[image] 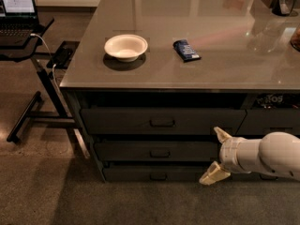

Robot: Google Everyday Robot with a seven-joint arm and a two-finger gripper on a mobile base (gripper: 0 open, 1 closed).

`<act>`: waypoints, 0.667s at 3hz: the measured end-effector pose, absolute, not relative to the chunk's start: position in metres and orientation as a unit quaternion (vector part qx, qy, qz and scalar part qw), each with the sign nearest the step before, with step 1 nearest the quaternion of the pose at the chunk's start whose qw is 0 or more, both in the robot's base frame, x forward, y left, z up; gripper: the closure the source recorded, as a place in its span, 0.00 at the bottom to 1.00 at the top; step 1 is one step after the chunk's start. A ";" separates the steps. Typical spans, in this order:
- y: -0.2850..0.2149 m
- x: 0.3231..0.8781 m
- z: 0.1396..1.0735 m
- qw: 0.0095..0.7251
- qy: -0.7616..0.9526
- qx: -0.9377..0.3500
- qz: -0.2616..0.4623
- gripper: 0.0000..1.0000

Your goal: Open bottom drawer

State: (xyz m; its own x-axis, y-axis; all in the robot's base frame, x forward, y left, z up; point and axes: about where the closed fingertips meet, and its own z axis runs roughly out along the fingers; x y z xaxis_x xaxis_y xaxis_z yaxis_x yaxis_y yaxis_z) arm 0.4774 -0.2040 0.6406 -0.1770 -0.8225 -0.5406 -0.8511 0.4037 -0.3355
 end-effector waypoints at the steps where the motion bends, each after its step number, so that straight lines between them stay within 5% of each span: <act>1: -0.203 0.478 0.605 0.323 0.724 -0.608 0.041 0.00; 2: -0.216 0.485 0.551 0.322 0.687 -0.650 0.057 0.00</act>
Offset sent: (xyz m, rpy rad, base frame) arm 0.0172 -0.0317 -0.1597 -0.0316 -0.0066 0.4158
